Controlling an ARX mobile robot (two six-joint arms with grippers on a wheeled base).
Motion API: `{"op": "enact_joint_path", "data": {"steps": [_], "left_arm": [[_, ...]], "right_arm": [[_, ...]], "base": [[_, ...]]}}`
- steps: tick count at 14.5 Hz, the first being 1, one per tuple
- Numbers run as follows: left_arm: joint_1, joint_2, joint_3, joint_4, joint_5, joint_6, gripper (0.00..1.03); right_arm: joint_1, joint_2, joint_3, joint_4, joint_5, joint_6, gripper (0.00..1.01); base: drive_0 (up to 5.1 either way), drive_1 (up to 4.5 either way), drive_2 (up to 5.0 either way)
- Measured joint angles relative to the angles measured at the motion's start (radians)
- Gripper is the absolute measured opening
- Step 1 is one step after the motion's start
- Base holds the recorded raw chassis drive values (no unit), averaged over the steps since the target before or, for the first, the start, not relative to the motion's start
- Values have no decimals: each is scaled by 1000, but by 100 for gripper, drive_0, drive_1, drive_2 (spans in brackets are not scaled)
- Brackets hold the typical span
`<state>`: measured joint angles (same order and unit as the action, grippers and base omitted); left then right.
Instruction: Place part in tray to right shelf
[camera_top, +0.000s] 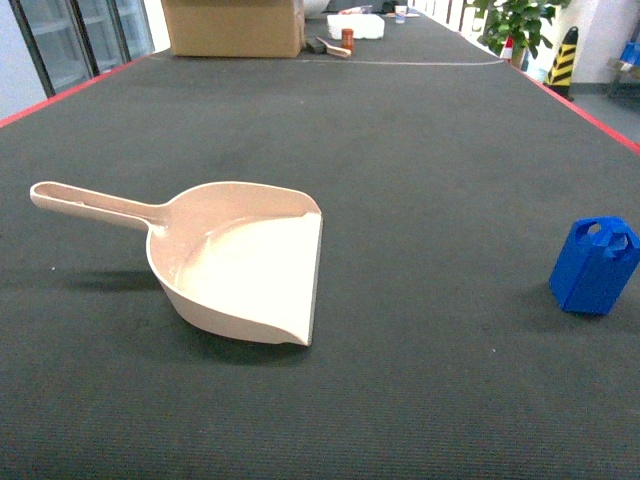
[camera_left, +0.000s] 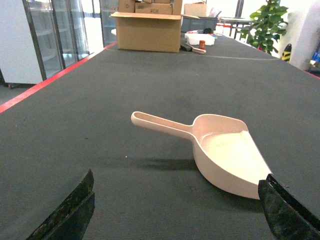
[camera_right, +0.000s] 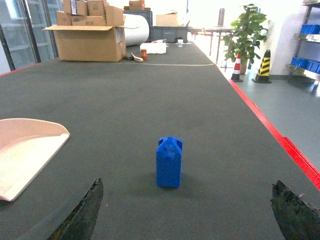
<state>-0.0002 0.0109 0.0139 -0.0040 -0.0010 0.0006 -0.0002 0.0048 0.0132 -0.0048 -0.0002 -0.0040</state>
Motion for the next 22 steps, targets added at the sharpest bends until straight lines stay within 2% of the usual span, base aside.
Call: {"op": "enact_joint_path", "data": {"steps": [16, 17, 18, 19, 21, 22], "left_arm": [[0, 0, 0, 0, 0, 0, 98], [-3, 9, 4, -28, -8, -6, 98], [-8, 132, 60, -127, -17, -68, 98], [6, 301, 82, -20, 26, -147, 98], [18, 503, 110, 149, 78, -245, 98], [34, 668, 151, 270, 126, -319, 98]], "right_arm": [[0, 0, 0, 0, 0, 0, 98], [0, 0, 0, 0, 0, 0, 98], [0, 0, 0, -1, 0, 0, 98], [0, 0, 0, 0, 0, 0, 98], [0, 0, 0, 0, 0, 0, 98], [0, 0, 0, 0, 0, 0, 98]], "base": [[0, 0, 0], [0, 0, 0], [0, 0, 0], [0, 0, 0], [0, 0, 0], [0, 0, 0]]}}
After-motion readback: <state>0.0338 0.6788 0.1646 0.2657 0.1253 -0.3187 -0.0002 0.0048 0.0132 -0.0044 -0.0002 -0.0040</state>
